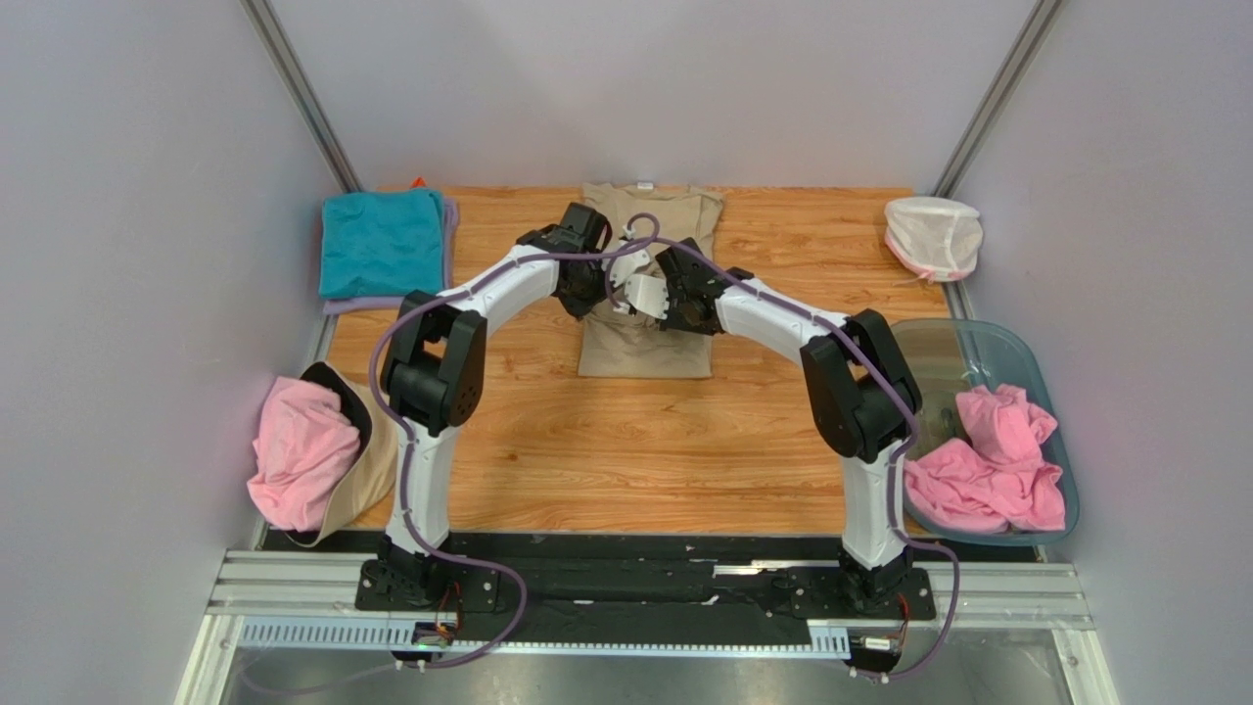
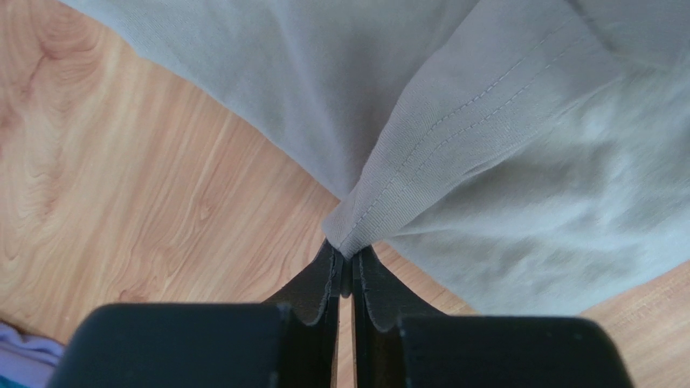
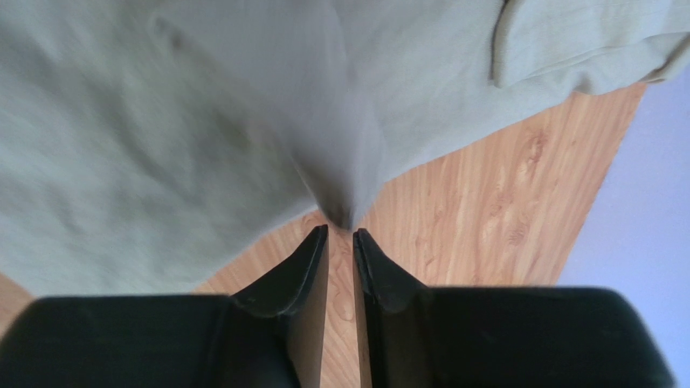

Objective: Fold and stack the t-shirts

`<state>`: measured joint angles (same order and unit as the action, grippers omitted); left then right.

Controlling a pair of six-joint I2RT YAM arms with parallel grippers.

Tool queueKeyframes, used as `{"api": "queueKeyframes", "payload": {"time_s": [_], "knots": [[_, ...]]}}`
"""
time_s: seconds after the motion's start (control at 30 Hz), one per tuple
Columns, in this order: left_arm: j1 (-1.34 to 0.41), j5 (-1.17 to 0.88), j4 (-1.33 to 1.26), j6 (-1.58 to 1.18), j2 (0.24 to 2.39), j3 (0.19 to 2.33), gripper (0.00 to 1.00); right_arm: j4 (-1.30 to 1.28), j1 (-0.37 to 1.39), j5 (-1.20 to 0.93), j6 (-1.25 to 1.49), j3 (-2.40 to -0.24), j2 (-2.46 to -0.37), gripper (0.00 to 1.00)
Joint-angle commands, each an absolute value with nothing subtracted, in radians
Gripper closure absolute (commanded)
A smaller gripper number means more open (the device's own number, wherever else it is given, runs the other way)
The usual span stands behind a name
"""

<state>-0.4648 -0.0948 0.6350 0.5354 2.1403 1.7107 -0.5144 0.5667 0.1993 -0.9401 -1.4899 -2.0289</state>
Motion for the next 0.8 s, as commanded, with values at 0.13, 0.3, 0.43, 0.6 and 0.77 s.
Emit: {"api": "queueKeyframes", "payload": {"time_s": [0.13,0.3,0.43,0.6,0.77], "knots": [[-0.534,-0.137,0.641,0.581,2.138,1.775,0.75,-0.356,0.581,0.298,-0.943,-1.631,-2.089,0.68],[-0.534,-0.112,0.624,0.566,2.174,1.827,0.71,-0.339,0.581,0.328,-0.957,-1.669,-2.126,0.68],[-0.534,-0.062,0.612,0.546,2.227,1.882,0.7,-0.325,0.578,0.351,-0.962,-1.692,-2.144,0.68],[-0.534,-0.026,0.569,0.511,2.249,1.927,0.69,-0.308,0.577,0.38,-0.96,-1.681,-2.137,0.68],[-0.534,0.024,0.503,0.512,2.24,1.943,0.68,-0.305,0.578,0.384,-0.899,-1.631,-2.089,0.64]]}}
